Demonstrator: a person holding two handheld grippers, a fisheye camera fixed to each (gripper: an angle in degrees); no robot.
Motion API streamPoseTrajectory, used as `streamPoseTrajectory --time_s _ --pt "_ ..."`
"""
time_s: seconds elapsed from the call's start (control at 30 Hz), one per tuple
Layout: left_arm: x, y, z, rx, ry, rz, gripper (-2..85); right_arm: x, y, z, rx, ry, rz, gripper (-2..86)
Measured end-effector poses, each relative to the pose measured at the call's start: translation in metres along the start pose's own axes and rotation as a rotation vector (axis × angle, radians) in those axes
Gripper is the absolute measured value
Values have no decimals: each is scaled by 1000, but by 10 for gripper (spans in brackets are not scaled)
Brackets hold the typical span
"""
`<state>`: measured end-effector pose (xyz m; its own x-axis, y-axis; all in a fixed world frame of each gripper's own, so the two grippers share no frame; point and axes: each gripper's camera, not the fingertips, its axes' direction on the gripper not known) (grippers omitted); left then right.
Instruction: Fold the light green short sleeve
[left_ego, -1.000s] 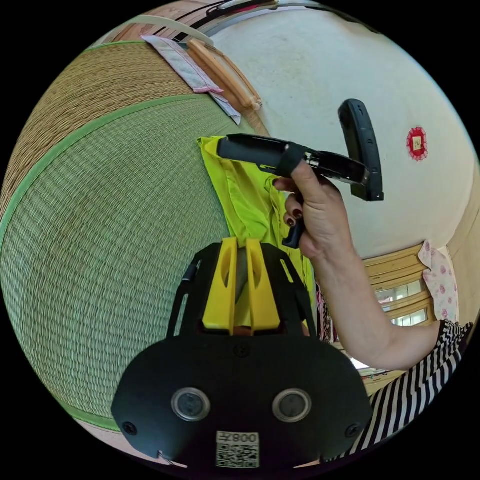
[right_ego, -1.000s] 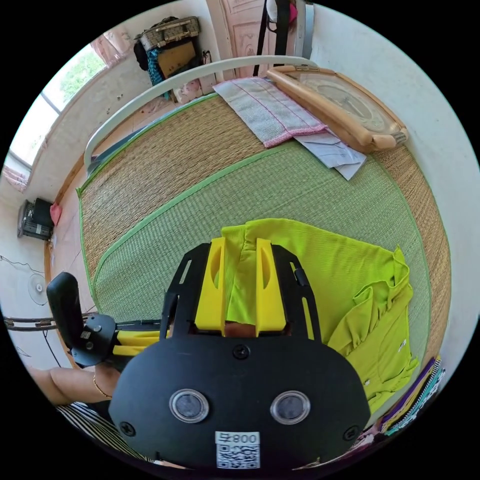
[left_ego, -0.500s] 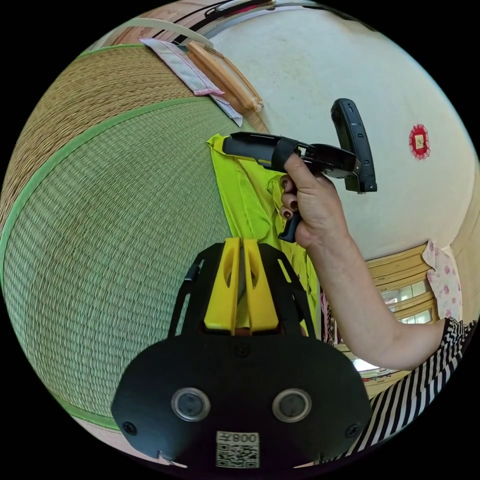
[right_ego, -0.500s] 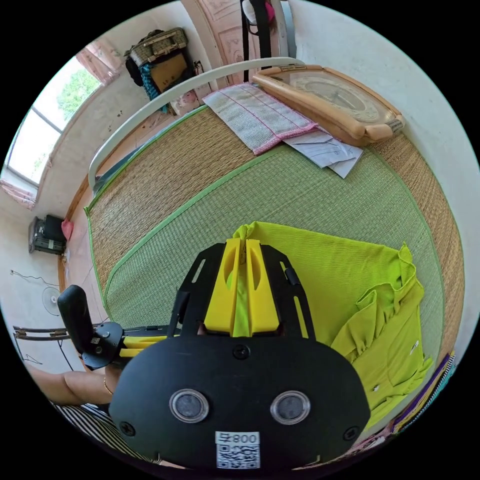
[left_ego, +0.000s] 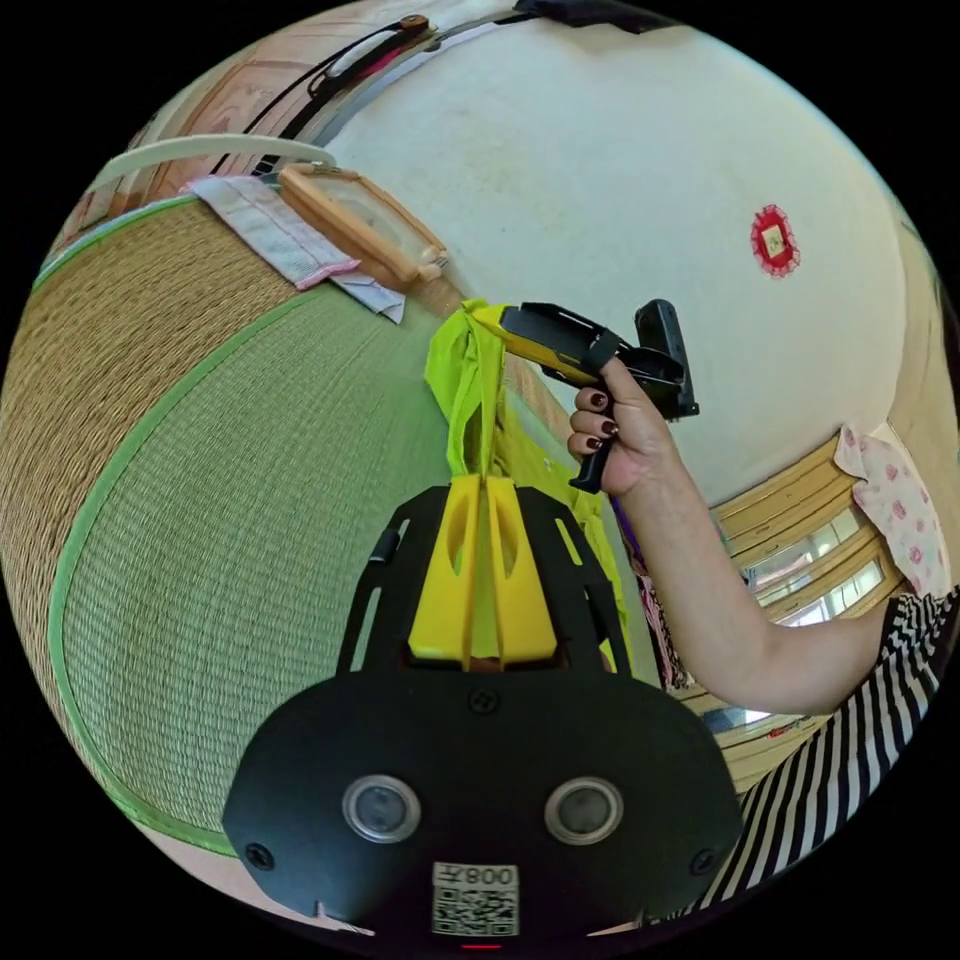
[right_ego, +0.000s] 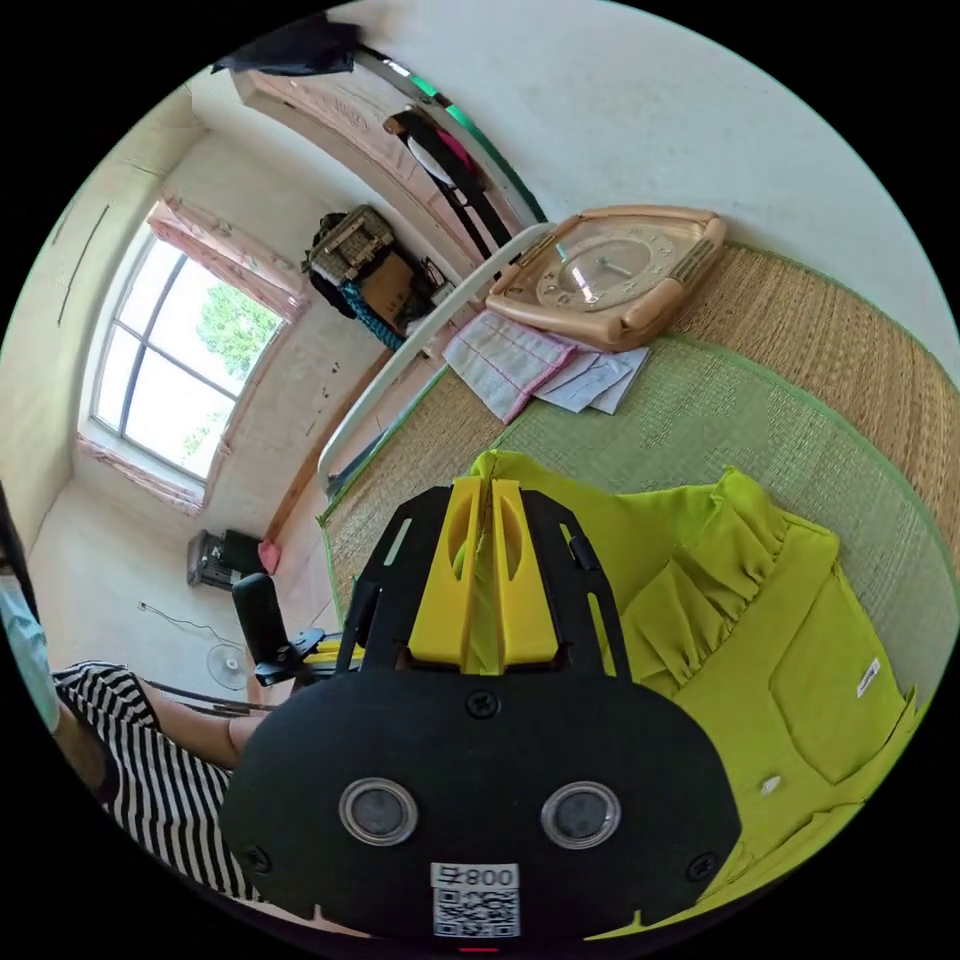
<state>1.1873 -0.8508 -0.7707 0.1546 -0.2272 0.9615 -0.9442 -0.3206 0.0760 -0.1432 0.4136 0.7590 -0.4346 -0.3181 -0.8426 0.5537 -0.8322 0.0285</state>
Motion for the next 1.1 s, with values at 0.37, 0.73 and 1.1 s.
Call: streamPoseTrajectory --time_s 0.37,0.73,1.1 --pt "82 -20 54 -123 -37 252 9 164 102 -108 166 -193 223 17" --pt "115 -23 113 -294 -78 274 9 276 180 -117 162 -265 410 21" --pt "139 -38 140 -386 -76 287 17 307 206 -144 184 -185 445 21"
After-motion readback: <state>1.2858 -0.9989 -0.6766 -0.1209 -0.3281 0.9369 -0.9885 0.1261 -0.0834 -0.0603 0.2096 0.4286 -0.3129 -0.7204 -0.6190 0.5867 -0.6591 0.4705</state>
